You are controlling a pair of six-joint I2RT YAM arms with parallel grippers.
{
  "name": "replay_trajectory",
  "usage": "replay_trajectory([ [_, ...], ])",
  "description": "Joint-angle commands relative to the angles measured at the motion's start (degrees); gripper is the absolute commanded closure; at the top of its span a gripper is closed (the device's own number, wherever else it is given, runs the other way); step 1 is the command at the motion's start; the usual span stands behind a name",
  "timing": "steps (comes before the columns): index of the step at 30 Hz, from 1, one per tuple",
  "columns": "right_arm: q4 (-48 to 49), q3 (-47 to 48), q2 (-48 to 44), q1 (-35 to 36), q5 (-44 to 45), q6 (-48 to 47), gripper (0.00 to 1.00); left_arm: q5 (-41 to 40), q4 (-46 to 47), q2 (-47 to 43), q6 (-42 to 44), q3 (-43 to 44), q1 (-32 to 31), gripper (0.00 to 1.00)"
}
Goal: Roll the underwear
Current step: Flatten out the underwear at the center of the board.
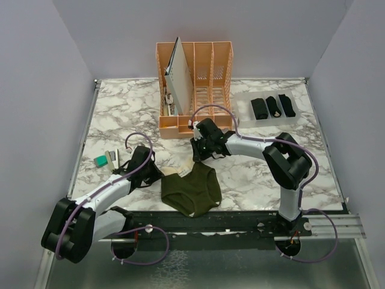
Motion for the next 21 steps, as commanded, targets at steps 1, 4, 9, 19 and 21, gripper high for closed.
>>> replay_trajectory([
  [1,1.1,-3.0,-2.9,0.4,2.9,1.0,0.96,0.8,-3.2,1.6,4.4,-1.3,0.0,0.96],
  [4,2.4,-5.2,-7.1,0.4,5.9,2.3,1.00,1.4,-2.2,1.5,6.1,-0.1,0.1,1.00],
  [9,3.7,-9.7,-15.6,0.3,13.6,4.4,1.00,1.5,-3.5,-0.9,8.0,3.2,0.1,1.00],
  [19,3.2,-23.5,-39.7,0.3,25.5,12.3,0.99,6.1,-4.9,-11.2,10.7,7.2,-0.2,1.00],
  [21,1.6,-26.7,-45.7,0.3,28.3,14.9,0.99,6.7,-5.8,-12.8,11.2,8.1,-0.4,1.00],
])
